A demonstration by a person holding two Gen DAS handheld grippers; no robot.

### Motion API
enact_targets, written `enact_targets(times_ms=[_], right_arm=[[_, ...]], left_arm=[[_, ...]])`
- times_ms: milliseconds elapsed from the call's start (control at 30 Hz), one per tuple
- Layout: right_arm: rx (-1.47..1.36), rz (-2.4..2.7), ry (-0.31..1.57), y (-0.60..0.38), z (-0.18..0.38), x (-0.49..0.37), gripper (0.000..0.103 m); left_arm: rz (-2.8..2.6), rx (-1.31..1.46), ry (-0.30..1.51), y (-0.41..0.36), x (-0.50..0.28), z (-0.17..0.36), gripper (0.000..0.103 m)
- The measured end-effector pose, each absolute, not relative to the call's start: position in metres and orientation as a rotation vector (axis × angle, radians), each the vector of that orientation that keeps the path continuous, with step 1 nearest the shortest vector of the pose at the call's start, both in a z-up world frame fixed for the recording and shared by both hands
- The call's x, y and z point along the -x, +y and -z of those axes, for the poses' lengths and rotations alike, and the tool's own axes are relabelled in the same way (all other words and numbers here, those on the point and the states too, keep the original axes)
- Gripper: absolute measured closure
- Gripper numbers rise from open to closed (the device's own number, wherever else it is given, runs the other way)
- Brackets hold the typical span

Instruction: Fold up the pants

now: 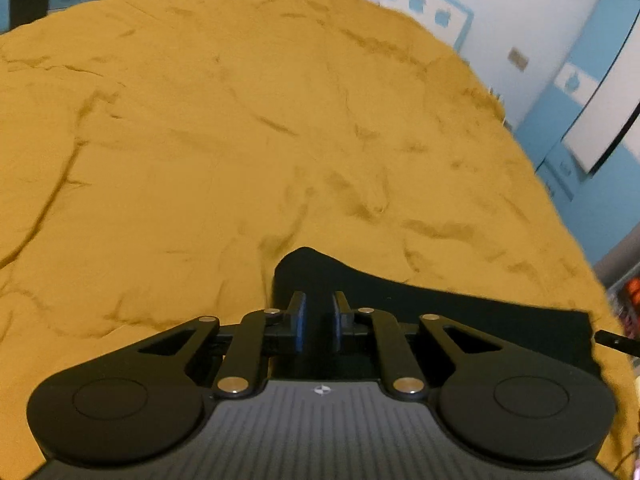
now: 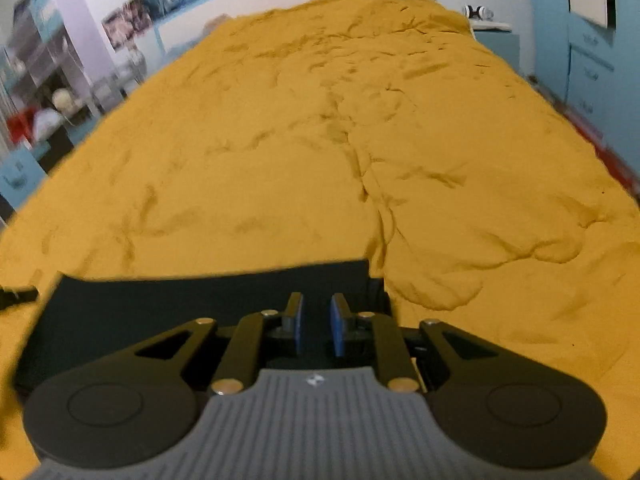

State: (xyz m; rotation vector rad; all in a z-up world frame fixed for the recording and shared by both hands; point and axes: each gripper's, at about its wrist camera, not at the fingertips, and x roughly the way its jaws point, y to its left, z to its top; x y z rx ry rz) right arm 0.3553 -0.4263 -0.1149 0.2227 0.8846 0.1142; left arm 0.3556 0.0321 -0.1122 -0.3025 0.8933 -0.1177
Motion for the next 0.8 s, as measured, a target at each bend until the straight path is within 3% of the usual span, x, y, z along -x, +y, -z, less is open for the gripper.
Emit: enact_targets(times_ms=[133,400,500,733,800], right_arm=[[-0.241,-0.062,0.901,-0.422,0.135,-0.347,0.092],[-0.213,-0.025,0.892,-0.416,0.14,-0.342,0.099],[-0.197,-0.027,0.848,-0.409,0.124,-0.328,0.091],[-0.219,-0.082,0.797,-0.374,0.104,-0.274,0.088],[-0.209,-0.076,0.794,-0.364,0.103,-0.259,0.086]], left_arm=[[0.066,0.25,0.967,0.03,-0.391,0.137,0.101],[0.034,0.224,1.009,0.029,-0.414,0.147,0.101],[0.063,0.27,0.973,0.041,-0.39,0.126,0.096],[0.178,0.116,0.909,0.045,-0.297,0.085,0.088],[0.196,0.07,0.905,0.04,-0.275,0.081,0.081]])
